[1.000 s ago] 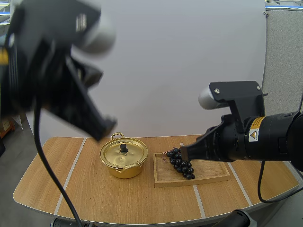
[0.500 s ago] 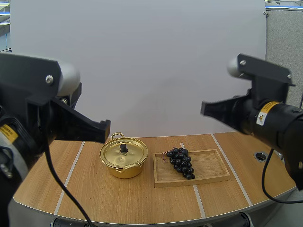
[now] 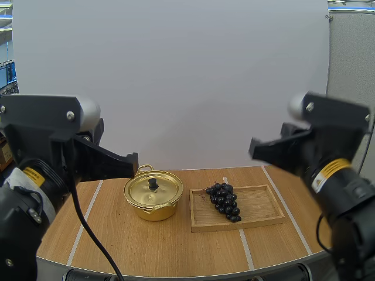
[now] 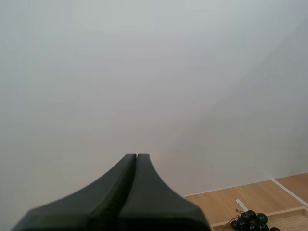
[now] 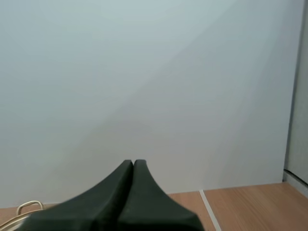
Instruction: Open the pot, put the pineapple inside, and close it
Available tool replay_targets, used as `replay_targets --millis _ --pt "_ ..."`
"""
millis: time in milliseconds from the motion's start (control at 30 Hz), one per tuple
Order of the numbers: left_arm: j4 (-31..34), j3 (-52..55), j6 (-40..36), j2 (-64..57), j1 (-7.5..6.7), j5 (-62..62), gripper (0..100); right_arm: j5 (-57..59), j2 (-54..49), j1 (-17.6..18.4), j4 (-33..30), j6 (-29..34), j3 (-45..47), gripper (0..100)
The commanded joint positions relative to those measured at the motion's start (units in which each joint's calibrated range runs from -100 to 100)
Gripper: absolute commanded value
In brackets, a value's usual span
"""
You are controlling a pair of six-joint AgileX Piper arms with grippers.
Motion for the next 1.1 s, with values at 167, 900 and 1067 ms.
replay_targets --millis 167,900,1067 --pt "-0.12 21.54 3.62 -0.19 0.00 -25.09 0 -29.56 -0.27 -0.25 -0.74 -2.10 26.25 0" --pt "-1.14 39.84 1.58 -0.19 0.00 -38.59 0 -14.06 -0.27 -0.25 0.59 -2.00 34.71 0" --pt "-1.04 39.84 1.46 -2.53 0.00 -35.28 0 -12.49 -0.27 -0.52 0.59 -2.00 34.71 0"
